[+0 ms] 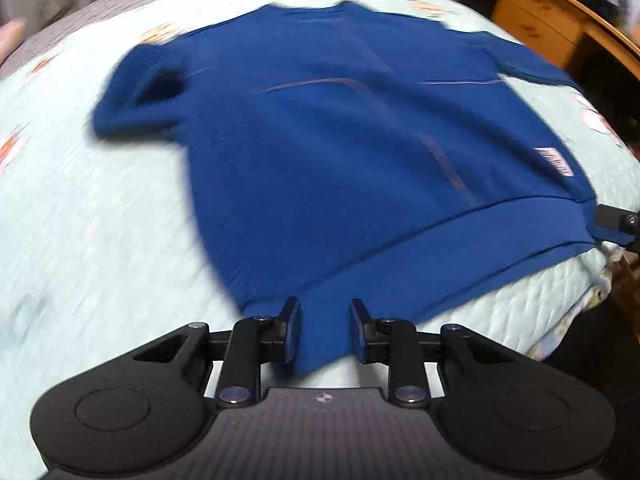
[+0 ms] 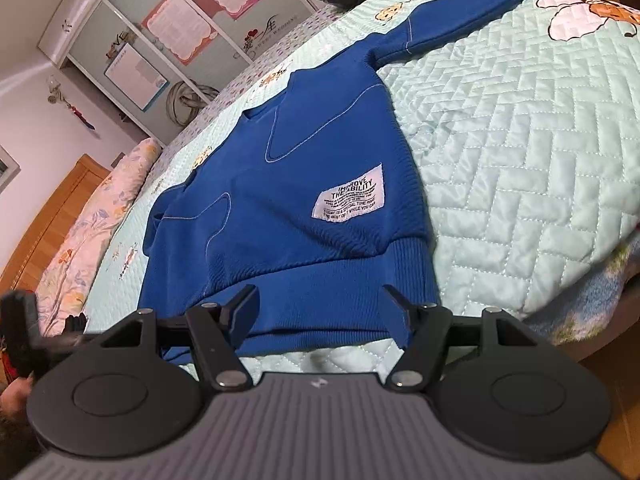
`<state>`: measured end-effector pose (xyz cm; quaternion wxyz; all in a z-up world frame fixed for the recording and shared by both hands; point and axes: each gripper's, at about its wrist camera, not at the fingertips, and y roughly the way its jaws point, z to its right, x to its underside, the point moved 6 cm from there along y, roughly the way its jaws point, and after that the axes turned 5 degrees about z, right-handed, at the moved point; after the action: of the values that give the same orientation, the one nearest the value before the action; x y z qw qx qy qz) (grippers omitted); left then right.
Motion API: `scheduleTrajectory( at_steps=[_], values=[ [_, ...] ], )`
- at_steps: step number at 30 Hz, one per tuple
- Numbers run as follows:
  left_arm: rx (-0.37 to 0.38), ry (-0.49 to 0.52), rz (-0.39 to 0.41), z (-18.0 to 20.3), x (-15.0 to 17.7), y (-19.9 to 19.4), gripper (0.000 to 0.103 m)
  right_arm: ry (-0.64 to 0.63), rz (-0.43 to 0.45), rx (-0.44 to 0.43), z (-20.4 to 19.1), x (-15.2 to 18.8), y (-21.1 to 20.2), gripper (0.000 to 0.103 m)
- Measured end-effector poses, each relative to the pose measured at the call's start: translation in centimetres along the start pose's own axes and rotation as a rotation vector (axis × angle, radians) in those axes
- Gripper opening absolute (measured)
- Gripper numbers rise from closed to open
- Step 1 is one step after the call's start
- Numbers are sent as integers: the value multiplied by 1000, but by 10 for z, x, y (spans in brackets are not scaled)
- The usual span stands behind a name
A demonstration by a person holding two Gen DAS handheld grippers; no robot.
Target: Fold clothes
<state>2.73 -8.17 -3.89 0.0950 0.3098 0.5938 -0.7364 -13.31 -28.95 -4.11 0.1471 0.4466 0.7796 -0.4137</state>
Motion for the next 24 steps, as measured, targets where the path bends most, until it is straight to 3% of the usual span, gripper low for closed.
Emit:
scheduleTrajectory(
  at_steps=[3,8,11,18,19,21,24],
  values=[
    [-26,-61,-14,-16,15,-20,26,9,8,-6,1,1,2,69],
    [55,-239,101,-39,10,-40,34,20,19,-9,-1,2,1,73],
    [106,-383,94,-52,7,-26,34,36,25,-14,1,2,0,73],
    [157,-561,78,-59,4,2,36,36,25,-13,0,4,-2,73],
    [164,-584,81,-62,5,8,33,36,26,-11,0,4,-1,73],
    [170,-599,70,-64,7,15,9,31,29,-10,-1,5,-1,74],
    [145,-528,84,-56,3,12,6,19,33,-13,-2,6,-1,75]
  ],
)
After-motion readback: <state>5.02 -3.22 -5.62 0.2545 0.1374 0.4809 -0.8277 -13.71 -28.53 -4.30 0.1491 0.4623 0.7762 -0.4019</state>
